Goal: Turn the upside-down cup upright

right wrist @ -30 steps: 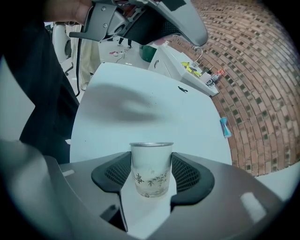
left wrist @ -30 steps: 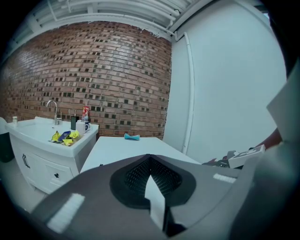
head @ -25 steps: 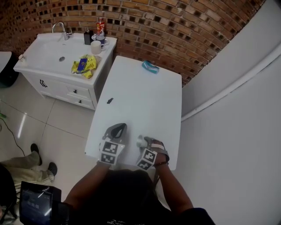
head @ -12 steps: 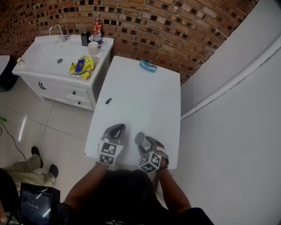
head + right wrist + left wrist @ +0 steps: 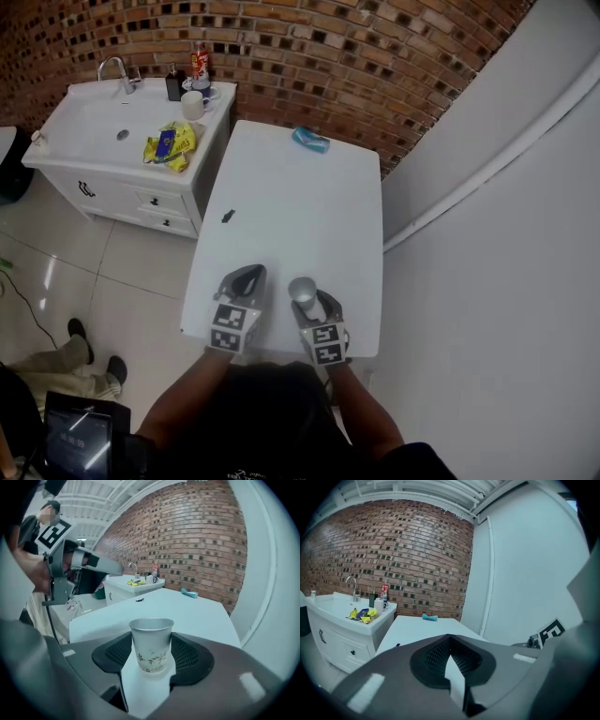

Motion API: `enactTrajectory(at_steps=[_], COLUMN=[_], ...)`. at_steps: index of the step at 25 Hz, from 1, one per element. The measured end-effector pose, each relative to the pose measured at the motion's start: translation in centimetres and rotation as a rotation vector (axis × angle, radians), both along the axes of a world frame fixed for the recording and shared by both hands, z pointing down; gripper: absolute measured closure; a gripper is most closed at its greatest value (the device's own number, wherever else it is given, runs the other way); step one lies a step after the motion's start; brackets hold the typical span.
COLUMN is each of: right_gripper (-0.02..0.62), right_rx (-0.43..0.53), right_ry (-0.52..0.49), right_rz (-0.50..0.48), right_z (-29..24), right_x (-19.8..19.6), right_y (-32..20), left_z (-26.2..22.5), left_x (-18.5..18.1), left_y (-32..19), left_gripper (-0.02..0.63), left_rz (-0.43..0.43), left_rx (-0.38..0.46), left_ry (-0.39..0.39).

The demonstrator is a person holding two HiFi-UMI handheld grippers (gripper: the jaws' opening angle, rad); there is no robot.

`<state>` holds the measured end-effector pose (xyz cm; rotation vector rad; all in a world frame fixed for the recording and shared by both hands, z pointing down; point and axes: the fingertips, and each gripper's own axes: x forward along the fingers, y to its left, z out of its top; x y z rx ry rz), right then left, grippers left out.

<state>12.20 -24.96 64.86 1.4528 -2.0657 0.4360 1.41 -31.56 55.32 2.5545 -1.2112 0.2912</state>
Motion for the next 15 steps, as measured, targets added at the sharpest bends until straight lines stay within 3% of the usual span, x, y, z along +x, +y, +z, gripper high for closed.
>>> enactTrajectory(at_steps=[4, 15], right_gripper=[0.319, 0.319], right_rx=[0.026, 0.086], right_ry=[-0.116, -0.136], right_rz=[0.095, 0.075], right_z=[0.4, 1.2], right_x=[0.7, 0.3], right_y=[-0.3, -0.2], left_z=[0.3, 1.0], left_x=[0.1, -0.1], left_y=[0.2, 0.6], left_gripper=[0.612, 0.612], left_rz=[0.008, 0.01], left_rx=[0.003, 0.001], left_ry=[-0.013, -0.033])
